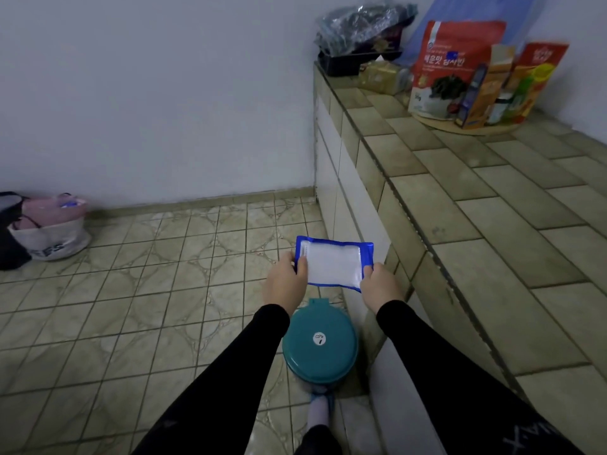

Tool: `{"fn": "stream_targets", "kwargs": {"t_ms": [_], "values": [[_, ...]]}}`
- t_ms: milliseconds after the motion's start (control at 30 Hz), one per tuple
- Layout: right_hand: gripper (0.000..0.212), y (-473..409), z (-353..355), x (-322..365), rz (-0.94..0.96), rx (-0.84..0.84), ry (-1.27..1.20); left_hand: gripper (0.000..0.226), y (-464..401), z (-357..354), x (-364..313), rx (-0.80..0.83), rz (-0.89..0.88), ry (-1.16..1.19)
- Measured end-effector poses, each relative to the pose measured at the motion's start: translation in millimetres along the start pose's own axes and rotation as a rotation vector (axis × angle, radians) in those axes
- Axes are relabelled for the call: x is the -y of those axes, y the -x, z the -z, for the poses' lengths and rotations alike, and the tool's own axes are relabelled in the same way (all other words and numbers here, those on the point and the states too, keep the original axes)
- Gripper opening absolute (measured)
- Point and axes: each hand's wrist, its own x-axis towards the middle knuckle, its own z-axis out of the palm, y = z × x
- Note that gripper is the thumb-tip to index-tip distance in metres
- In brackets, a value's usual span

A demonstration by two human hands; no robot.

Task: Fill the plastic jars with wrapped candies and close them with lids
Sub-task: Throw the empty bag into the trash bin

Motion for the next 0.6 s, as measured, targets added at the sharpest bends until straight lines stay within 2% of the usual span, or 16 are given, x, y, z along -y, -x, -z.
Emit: {"fn": "stream_targets", "kwargs": {"t_ms": [400, 600], "values": [[0.022, -28, -36, -23, -0.05, 0.075, 0.001, 0.028, -25, -34, 42, 0.078, 0.062, -0.104], [0.032, -33, -69, -58, -0.116, 0.149, 0.065, 0.028, -29, -58, 79, 0.234, 0.168, -0.148]]}}
